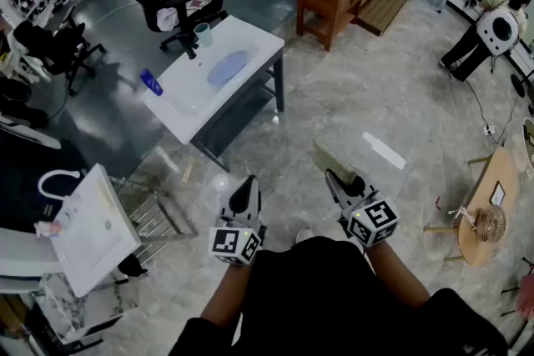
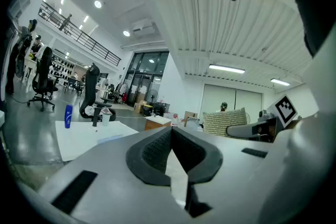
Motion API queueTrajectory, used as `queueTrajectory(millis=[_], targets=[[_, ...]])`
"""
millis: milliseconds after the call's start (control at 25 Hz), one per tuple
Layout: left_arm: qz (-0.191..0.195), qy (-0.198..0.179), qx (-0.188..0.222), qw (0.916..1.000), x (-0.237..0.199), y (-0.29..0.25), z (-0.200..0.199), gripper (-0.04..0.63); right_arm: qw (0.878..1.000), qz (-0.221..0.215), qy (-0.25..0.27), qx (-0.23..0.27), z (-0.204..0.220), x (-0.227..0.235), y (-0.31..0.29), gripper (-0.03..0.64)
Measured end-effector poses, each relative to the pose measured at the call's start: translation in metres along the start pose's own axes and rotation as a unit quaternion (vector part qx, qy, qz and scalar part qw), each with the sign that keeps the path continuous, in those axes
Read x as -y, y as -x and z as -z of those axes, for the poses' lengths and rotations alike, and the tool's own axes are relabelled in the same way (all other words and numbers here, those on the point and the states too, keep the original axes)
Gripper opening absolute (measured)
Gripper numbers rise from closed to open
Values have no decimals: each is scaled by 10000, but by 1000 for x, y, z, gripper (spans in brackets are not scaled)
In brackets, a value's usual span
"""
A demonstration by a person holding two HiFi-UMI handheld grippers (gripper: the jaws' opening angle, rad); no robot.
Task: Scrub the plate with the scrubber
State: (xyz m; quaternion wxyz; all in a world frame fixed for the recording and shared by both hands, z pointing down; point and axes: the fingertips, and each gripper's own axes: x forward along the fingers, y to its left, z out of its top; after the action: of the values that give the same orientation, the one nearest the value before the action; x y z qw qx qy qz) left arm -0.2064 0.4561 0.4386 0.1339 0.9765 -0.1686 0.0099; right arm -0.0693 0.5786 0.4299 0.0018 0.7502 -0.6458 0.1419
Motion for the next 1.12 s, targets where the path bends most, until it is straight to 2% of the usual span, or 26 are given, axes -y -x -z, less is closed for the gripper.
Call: queueTrajectory(millis=[120,280,600,840,1120], targets=[[-80,2,26,10000,2,-4,1,3,10000,-80,-2,9,0,7,2,57],[-210,108,27,9997,6,-6,10,3,9989,-162,-433,101,4,20,8,60],[-264,280,-275,9989,-2,-23,31,5,9975,-154,-690,-81,22,43,-8,61],[-110,301,-247,9992,-28,-74,26,3,9969,-72,-771,-98,17,67,-53,63],[-27,331,-110,9994,-85,-163,1,4,9979,-208,-608,-85,-16,102,-143,63]])
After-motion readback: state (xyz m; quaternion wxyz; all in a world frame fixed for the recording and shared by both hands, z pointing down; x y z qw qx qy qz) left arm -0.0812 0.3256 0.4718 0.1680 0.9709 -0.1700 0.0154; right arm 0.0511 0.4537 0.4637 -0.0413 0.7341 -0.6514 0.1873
